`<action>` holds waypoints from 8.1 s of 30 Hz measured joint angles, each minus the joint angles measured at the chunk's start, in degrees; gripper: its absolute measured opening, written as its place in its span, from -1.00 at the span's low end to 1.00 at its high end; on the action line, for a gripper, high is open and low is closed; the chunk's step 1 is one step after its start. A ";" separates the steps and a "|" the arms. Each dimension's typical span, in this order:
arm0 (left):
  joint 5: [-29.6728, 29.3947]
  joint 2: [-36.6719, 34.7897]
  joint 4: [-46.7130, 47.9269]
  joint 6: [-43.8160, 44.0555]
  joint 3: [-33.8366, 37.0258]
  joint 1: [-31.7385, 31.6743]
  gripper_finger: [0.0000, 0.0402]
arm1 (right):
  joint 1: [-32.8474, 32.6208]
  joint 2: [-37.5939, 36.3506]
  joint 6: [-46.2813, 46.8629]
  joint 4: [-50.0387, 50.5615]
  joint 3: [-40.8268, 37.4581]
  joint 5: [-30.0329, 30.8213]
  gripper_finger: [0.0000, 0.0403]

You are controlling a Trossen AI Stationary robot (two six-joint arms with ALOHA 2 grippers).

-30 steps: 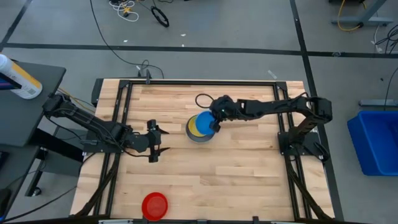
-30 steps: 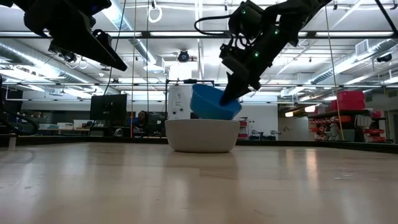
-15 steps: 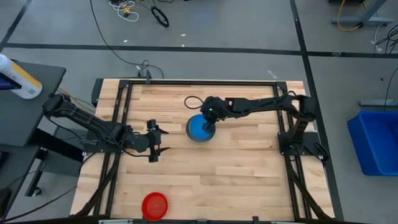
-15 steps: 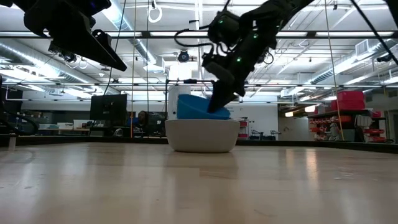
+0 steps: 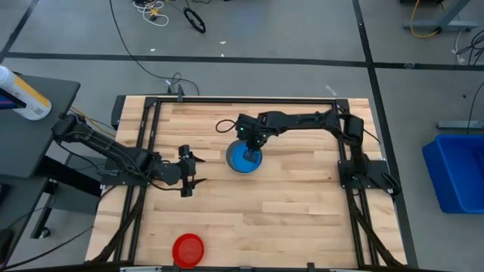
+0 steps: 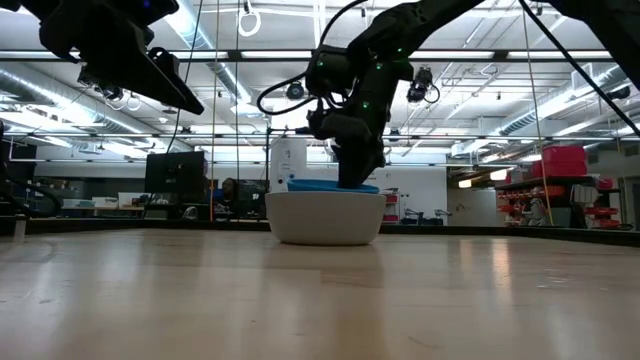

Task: Nest bowls inside each other
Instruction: Stack the blue bowl in the yellow bowl, then stack the red bowl in the blue bowl

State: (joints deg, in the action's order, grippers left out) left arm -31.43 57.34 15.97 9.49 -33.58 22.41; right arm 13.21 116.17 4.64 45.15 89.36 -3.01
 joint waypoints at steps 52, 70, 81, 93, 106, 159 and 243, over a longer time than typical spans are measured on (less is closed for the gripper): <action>1.24 -0.27 5.37 4.32 -0.04 -0.01 0.53 | -8.88 -1.40 3.29 -0.71 6.58 25.91 0.02; 17.17 16.07 5.23 33.45 -7.96 25.10 0.47 | -34.16 -6.90 25.36 6.44 5.67 34.75 0.07; 17.62 32.50 0.34 40.88 -11.85 28.52 0.46 | -42.20 -6.90 38.20 6.21 3.09 37.01 0.04; 5.82 33.79 -0.83 40.75 -11.85 25.65 -0.85 | -46.39 -6.90 42.07 -3.22 -3.23 37.03 0.00; -30.85 33.09 -0.85 11.18 -28.12 18.76 -0.97 | -46.77 -6.90 41.40 -10.28 -3.48 45.21 0.07; -31.09 33.75 -26.78 -9.99 -21.62 6.43 -0.98 | -43.74 -7.75 57.27 12.20 0.45 57.95 0.09; -48.95 26.95 36.89 61.69 -11.13 13.55 -0.18 | -3.19 -0.97 12.41 -0.42 -2.60 1.32 -0.71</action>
State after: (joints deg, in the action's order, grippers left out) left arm -80.38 84.29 52.86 71.18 -44.71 35.97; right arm 10.02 115.20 17.06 44.73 86.76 -1.69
